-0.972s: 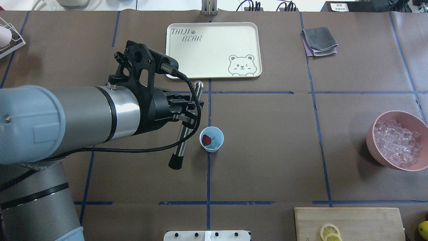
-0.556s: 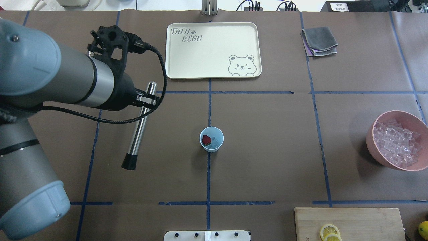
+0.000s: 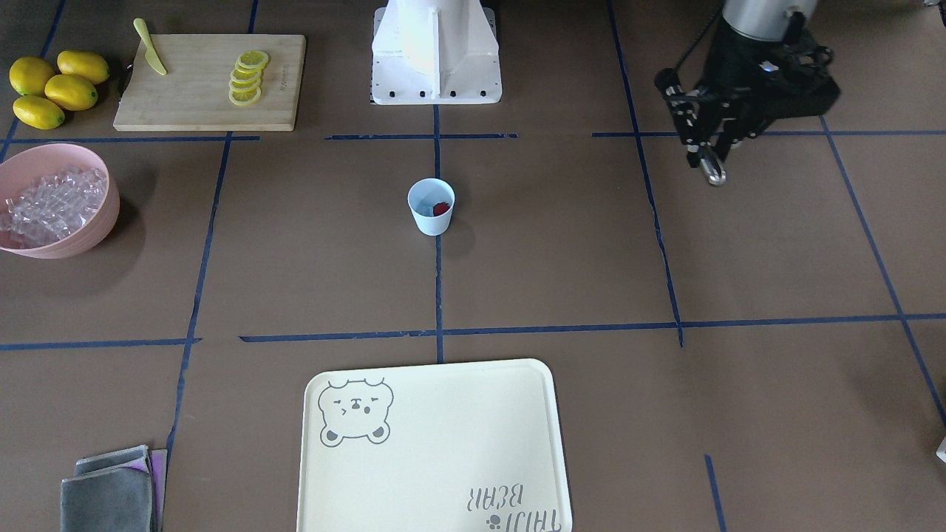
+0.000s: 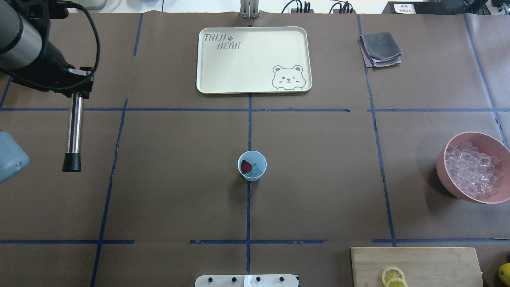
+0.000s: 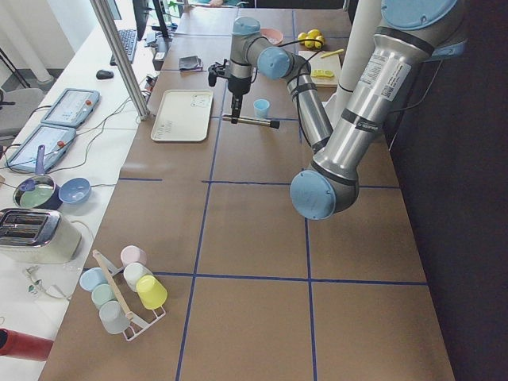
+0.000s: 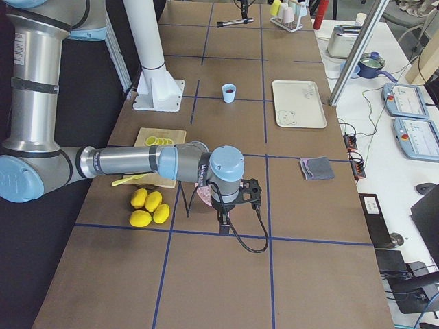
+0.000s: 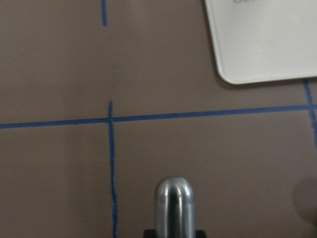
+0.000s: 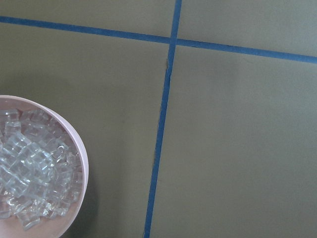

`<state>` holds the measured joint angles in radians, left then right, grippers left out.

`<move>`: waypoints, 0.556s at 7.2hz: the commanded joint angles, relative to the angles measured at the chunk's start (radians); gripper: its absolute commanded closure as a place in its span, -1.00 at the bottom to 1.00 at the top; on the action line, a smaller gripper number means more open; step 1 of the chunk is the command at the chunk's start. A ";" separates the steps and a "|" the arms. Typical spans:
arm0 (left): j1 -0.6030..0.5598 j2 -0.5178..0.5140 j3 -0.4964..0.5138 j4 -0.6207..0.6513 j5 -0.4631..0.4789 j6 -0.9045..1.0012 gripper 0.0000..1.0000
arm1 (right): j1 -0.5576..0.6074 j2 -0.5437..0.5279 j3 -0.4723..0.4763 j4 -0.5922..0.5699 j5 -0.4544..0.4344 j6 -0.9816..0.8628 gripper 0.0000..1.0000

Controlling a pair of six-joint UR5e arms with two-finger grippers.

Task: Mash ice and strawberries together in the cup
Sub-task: 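Lift the muddler out of the cup and carry it back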

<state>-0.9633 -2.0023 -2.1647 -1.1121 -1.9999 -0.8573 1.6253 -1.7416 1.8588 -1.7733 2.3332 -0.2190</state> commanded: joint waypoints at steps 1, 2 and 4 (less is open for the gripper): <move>-0.101 0.066 0.115 -0.021 -0.074 0.160 0.85 | -0.001 0.001 -0.003 0.000 0.002 0.000 -0.99; -0.167 0.082 0.203 -0.064 -0.133 0.275 0.84 | 0.001 0.001 -0.004 0.000 0.003 0.000 -0.99; -0.233 0.160 0.372 -0.220 -0.221 0.404 0.83 | 0.001 0.001 -0.004 0.000 0.003 0.000 -0.99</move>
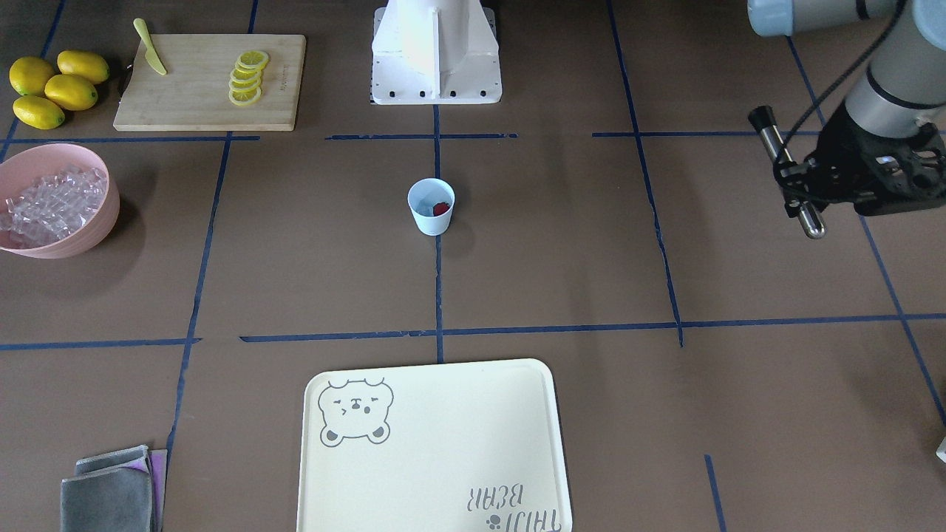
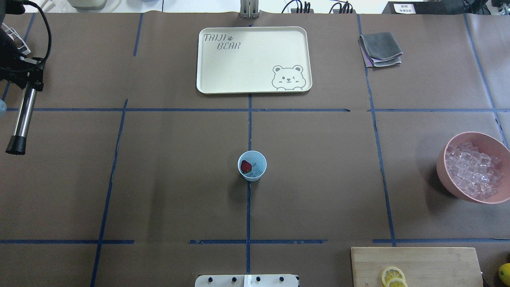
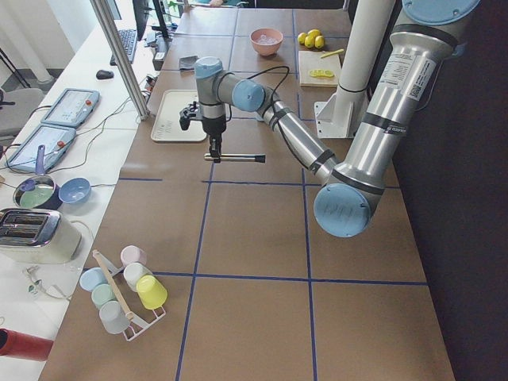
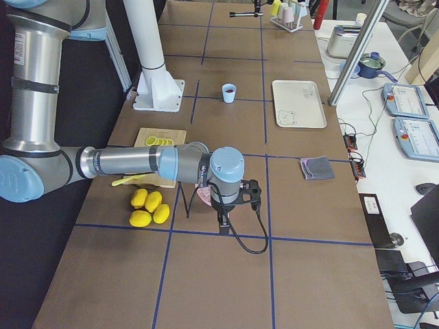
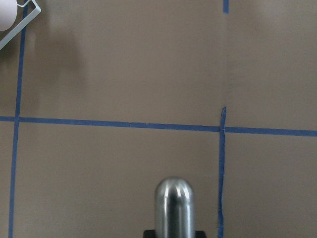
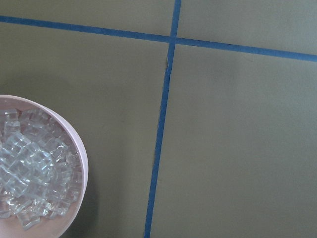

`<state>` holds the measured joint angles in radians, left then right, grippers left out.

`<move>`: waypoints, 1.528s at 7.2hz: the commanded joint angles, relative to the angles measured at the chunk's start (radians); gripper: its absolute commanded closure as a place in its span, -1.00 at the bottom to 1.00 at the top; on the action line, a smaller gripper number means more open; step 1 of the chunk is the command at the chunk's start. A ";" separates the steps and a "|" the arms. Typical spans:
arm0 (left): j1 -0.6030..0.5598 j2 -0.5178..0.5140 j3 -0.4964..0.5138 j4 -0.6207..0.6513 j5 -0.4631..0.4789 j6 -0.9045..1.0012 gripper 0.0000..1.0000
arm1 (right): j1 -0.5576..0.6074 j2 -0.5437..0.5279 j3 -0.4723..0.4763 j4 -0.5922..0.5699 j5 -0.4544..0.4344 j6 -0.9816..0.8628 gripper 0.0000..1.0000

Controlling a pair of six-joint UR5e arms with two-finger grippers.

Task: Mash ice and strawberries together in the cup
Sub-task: 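Lower the muddler onto the table and open the left gripper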

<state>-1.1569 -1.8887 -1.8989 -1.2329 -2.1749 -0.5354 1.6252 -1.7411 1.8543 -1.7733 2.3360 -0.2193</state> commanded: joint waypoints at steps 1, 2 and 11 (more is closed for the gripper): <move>-0.047 0.097 0.186 -0.252 -0.046 0.100 0.83 | 0.001 0.000 -0.001 0.000 0.000 0.000 -0.99; -0.047 0.133 0.280 -0.411 -0.046 0.100 0.83 | 0.001 0.000 0.002 0.000 0.000 0.001 -0.99; -0.040 0.197 0.577 -0.767 -0.046 0.098 0.59 | -0.001 0.000 0.005 0.000 0.000 0.001 -0.99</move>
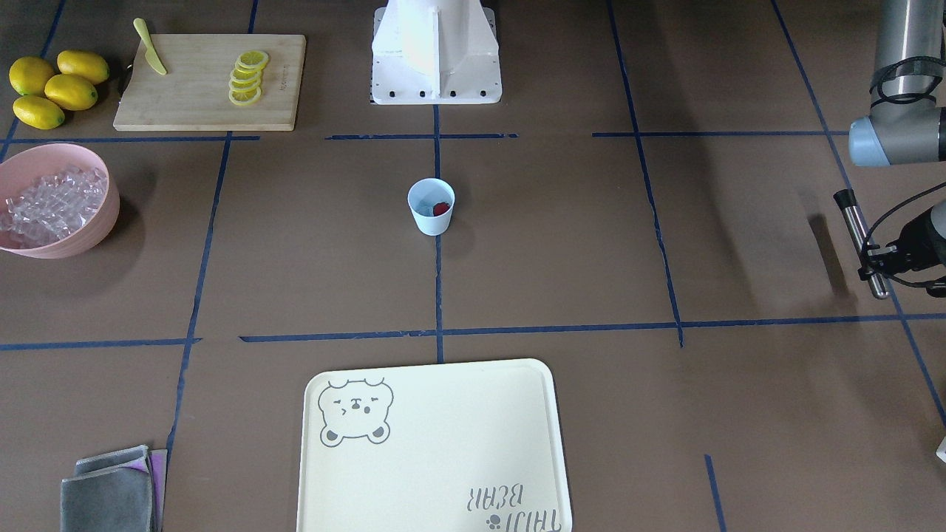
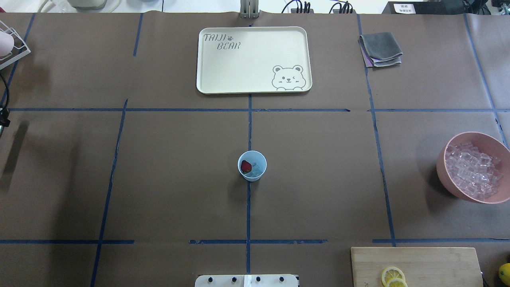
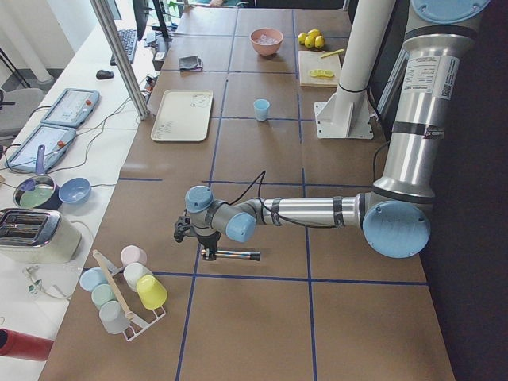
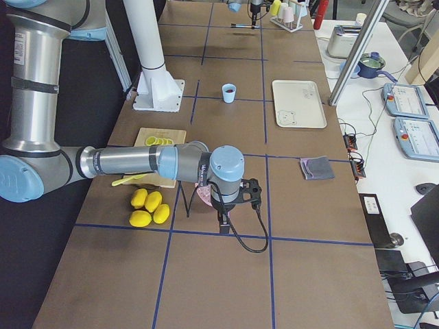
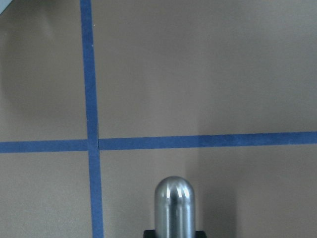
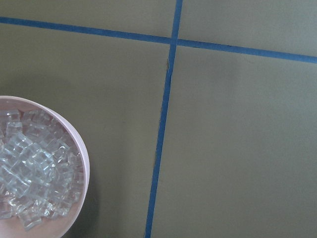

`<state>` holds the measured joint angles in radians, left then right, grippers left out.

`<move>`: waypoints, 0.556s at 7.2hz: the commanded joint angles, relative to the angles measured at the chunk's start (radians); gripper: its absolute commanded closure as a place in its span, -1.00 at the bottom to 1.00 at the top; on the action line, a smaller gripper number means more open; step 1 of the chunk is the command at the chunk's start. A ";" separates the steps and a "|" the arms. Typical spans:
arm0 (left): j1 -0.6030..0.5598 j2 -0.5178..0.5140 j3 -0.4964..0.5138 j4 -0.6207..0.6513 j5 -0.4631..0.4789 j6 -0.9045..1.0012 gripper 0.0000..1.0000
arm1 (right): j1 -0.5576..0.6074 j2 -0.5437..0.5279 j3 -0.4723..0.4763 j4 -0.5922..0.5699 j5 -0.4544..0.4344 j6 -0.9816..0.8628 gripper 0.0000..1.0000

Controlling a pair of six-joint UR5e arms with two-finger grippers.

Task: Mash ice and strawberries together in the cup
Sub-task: 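Lower the muddler onto the table and open the left gripper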

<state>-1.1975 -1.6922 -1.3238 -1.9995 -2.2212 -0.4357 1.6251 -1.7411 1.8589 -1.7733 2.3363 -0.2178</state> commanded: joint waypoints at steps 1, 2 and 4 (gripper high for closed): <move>0.002 -0.001 -0.002 -0.001 0.000 -0.024 0.16 | 0.001 0.000 0.000 0.000 0.000 0.000 -0.99; 0.002 -0.001 -0.006 -0.001 -0.002 -0.024 -0.99 | -0.001 0.000 0.000 0.000 0.000 0.000 -0.99; 0.002 -0.001 -0.014 0.001 -0.009 -0.024 -1.00 | 0.001 0.000 0.000 0.000 0.000 0.000 -0.99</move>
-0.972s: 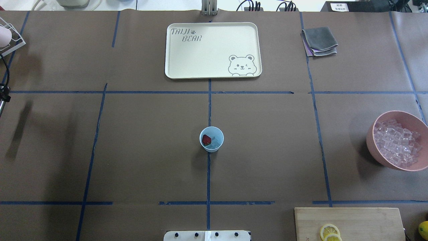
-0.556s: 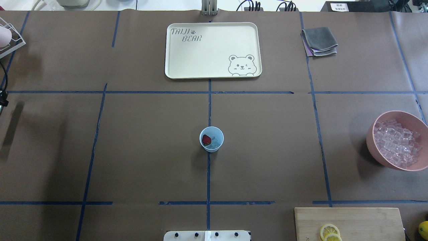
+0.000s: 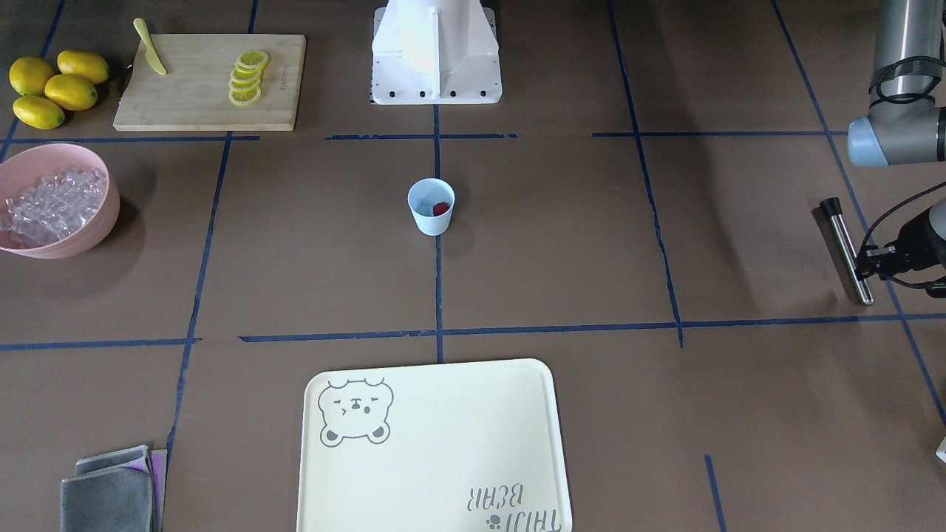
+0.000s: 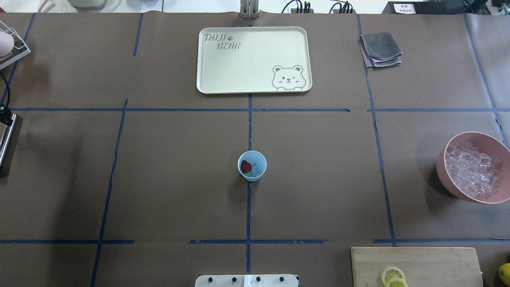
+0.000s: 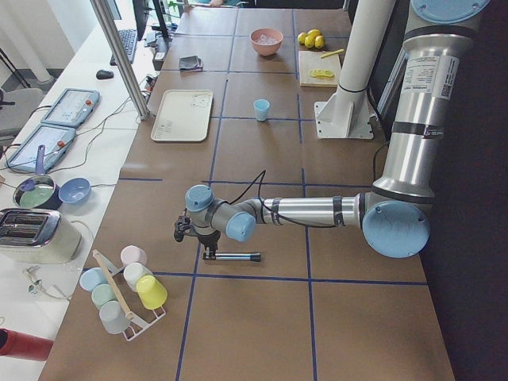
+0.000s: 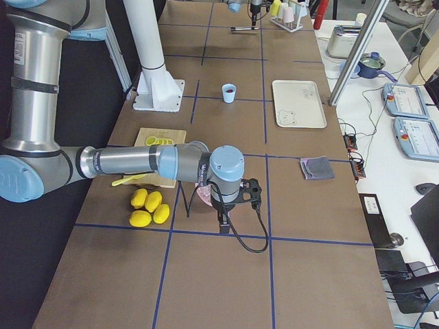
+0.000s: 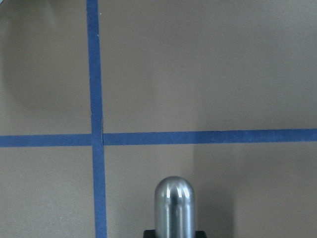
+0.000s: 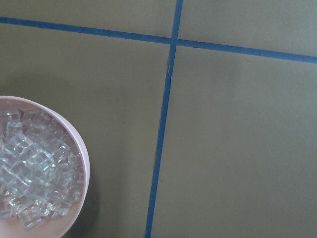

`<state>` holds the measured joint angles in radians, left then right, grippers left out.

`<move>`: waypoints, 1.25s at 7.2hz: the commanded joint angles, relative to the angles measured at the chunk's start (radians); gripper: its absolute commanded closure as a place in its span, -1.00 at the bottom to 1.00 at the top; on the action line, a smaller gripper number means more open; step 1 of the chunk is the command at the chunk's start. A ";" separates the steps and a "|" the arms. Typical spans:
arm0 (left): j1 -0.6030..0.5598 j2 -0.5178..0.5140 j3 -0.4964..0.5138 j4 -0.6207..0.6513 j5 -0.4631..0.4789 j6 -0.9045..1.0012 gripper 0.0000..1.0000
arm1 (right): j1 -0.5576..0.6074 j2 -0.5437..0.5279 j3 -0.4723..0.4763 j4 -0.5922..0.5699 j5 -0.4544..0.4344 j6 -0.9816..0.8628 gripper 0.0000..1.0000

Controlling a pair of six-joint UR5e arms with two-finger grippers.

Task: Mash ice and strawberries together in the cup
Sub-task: 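Lower the muddler onto the table and open the left gripper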

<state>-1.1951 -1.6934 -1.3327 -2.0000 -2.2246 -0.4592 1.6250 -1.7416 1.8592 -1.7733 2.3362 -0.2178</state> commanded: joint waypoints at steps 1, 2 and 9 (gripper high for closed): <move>0.000 -0.005 -0.014 0.009 -0.105 0.004 -1.00 | -0.001 0.001 0.000 0.000 0.000 0.000 -0.99; -0.006 -0.006 -0.045 0.013 -0.147 0.008 -1.00 | -0.001 0.001 0.000 0.000 0.005 0.002 -0.99; -0.326 -0.017 -0.106 0.439 -0.141 0.677 -1.00 | 0.001 0.001 0.000 0.000 0.006 0.000 -0.99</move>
<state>-1.4755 -1.7043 -1.4344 -1.6653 -2.3660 0.1354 1.6258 -1.7415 1.8591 -1.7733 2.3424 -0.2177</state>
